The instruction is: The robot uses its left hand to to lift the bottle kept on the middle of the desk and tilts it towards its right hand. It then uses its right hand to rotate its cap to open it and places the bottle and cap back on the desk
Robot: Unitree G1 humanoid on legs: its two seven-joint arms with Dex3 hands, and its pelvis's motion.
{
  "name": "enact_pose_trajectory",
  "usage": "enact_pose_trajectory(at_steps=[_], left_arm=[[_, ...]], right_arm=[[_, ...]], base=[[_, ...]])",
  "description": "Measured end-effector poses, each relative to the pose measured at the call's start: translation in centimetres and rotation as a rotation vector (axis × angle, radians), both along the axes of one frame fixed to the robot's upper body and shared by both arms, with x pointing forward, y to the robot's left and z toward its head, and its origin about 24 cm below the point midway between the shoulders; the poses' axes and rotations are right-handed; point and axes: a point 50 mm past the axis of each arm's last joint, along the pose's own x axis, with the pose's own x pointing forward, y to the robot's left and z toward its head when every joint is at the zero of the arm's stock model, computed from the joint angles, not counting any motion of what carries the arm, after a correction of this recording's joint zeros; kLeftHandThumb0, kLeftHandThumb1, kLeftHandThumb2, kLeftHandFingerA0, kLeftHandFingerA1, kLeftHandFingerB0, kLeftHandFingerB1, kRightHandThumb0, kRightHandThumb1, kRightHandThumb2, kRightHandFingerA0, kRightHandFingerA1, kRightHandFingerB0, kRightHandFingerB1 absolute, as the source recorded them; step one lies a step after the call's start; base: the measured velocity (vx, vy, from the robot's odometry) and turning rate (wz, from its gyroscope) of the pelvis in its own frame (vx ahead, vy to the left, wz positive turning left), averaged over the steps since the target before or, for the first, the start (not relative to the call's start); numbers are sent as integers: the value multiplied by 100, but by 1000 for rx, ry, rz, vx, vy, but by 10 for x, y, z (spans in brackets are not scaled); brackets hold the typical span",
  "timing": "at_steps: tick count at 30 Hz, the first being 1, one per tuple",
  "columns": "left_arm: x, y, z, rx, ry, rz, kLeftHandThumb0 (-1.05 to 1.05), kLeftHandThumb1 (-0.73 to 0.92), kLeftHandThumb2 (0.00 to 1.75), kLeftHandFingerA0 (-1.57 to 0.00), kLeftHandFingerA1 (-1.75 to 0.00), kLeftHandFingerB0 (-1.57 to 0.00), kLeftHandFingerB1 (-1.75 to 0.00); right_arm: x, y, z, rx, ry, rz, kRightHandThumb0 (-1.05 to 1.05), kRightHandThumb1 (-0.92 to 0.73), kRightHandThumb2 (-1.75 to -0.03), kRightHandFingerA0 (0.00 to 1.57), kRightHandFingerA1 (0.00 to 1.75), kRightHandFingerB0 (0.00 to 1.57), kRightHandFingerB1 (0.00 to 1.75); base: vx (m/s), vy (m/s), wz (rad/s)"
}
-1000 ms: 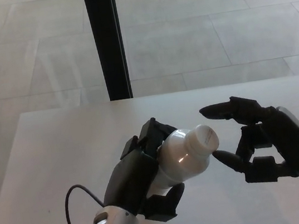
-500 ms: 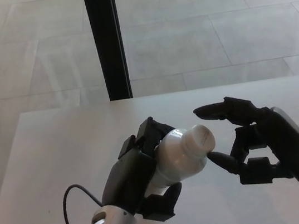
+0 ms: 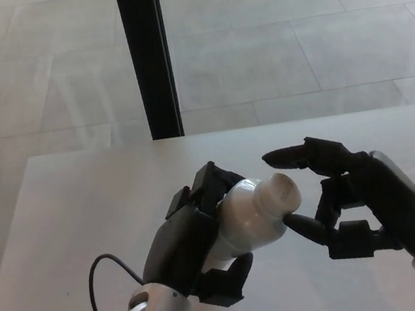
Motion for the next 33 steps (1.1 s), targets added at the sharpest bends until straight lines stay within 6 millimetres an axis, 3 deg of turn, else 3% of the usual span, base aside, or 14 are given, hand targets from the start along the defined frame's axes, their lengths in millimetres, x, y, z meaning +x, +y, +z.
enact_pose_trajectory(at_steps=[4, 5, 8, 12, 13, 14, 23, 24, 25, 26, 27, 28, 29, 33], left_arm=[[0, 0, 0, 0, -1, 0, 8, 52, 132, -92, -175, -81, -164], [0, 0, 0, -1, -1, 1, 8, 53, 131, -92, -175, -81, -163], [0, 0, 1, -5, -1, 3, 3, 56, 130, -93, -175, -82, -150], [0, 0, 0, -4, -1, 2, 7, 55, 128, -90, -175, -80, -162], [0, 0, 0, -3, -1, 2, 13, 57, 124, -118, -146, -103, -131], [0, 0, 0, -3, -1, 1, 8, 54, 129, -89, -175, -79, -162], [0, -1, 1, -3, -4, 0, 8, 55, 127, -89, -175, -80, -162], [0, -1, 1, -3, -4, 0, 15, 57, 124, -117, -145, -103, -131], [0, -1, 1, -3, -4, 0, 15, 57, 123, -117, -144, -103, -131], [0, -1, 1, -2, -4, -1, 8, 56, 126, -88, -175, -80, -161], [-1, -1, 1, -2, -4, -1, 9, 56, 126, -88, -175, -80, -161], [-1, -1, 1, -2, -4, -1, 14, 57, 124, -116, -144, -103, -131], [-1, 0, 1, -1, -3, -1, 9, 55, 126, -88, -175, -80, -162], [-2, 1, -1, 4, 2, -1, 10, 52, 131, -90, -175, -81, -163]], right_arm=[[0, 1, 0, 9, -6, 2, -30, -77, -63, 94, 151, 58, 58], [0, 1, 0, 13, -9, 3, -28, -75, -68, 90, 164, 67, 71], [0, 2, 0, 26, -21, 3, -22, -69, -82, 84, 171, 80, 91], [0, 2, 0, 30, -26, -1, -20, -65, -89, 83, 166, 84, 91], [1, 2, 0, 31, -27, -1, -21, -64, -86, 84, 164, 84, 89], [1, 1, 0, 31, -29, -2, -24, -65, -83, 85, 163, 84, 89], [1, 1, -1, 32, -45, 5, -24, -63, -83, 87, 164, 85, 88], [1, 1, -1, 31, -45, 5, -24, -62, -83, 87, 164, 86, 89], [1, 1, -1, 31, -46, 5, -25, -62, -84, 88, 164, 86, 88], [1, 1, 0, 31, -46, 4, -24, -61, -83, 90, 164, 86, 88], [1, 1, 0, 31, -47, 4, -25, -61, -84, 91, 165, 87, 88], [1, 1, 0, 31, -47, 4, -27, -60, -84, 92, 165, 88, 88], [1, 1, 0, 30, -47, 4, -29, -60, -83, 94, 166, 89, 88], [0, 1, 1, 5, -59, 2, -28, -59, -84, 98, 169, 90, 88]], base=[[0, 0, 0], [0, 0, 0], [0, 0, 0], [0, 0, 0], [0, 0, 0], [0, 0, 0], [0, 0, 0], [0, 0, 0], [0, 0, 0], [0, 0, 0], [0, 0, 0], [0, 0, 0], [0, 0, 0], [0, 0, 0]])
